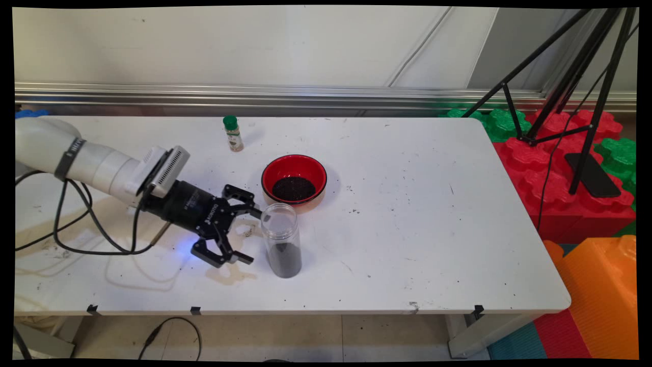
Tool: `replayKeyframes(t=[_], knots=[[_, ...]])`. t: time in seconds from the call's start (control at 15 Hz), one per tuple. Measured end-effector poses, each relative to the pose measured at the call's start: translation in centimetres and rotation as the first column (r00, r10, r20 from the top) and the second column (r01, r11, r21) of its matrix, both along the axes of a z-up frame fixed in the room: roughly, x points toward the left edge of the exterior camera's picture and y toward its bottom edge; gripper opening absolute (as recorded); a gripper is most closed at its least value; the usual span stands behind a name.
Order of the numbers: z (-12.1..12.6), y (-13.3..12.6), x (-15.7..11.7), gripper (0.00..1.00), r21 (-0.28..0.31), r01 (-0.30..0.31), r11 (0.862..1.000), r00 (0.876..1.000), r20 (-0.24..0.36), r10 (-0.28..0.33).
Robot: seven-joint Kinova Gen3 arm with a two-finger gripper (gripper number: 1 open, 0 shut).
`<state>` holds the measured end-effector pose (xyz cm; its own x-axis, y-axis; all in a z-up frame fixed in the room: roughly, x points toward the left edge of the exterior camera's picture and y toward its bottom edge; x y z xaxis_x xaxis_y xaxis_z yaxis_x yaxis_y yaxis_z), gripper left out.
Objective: Pick up the black seasoning powder from the table
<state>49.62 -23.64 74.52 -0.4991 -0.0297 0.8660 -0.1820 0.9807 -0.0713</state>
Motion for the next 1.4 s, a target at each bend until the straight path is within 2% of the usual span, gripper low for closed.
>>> replayKeyframes(t=[1.4], knots=[[-3.4, -1.0, -4.2, 1.0, -0.024, 0.002, 1.0, 0.999, -0.046, -0.003]])
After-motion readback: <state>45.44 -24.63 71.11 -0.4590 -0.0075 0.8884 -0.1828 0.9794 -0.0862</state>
